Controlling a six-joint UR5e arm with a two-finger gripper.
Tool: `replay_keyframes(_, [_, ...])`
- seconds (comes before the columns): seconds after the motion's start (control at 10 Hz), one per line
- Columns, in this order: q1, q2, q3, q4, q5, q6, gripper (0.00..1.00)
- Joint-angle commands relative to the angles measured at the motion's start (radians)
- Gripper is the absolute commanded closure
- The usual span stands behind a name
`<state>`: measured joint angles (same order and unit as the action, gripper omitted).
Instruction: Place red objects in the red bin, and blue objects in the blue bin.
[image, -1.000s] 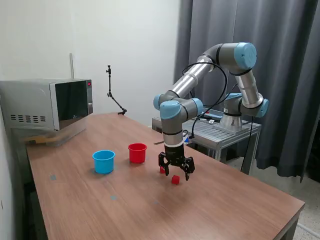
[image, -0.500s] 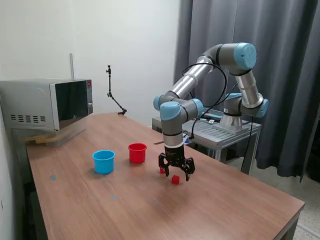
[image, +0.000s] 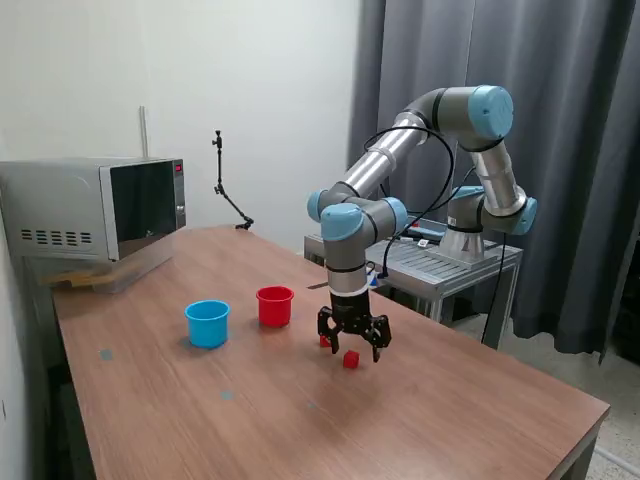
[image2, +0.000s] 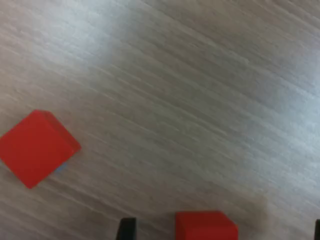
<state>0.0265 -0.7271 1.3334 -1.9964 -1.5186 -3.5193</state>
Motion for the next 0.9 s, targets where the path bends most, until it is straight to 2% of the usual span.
replay_keyframes(0.0, [0.003, 0.000, 0.000, 0.001, 0.000, -0.003, 0.00])
replay_keyframes(0.3, [0.004, -0.002, 0.001, 0.001, 0.001, -0.001, 0.00])
replay_keyframes(0.4, [0.006, 0.000, 0.001, 0.001, 0.001, -0.001, 1.00])
replay_keyframes(0.8, [0.006, 0.000, 0.003, 0.001, 0.003, -0.001, 1.00])
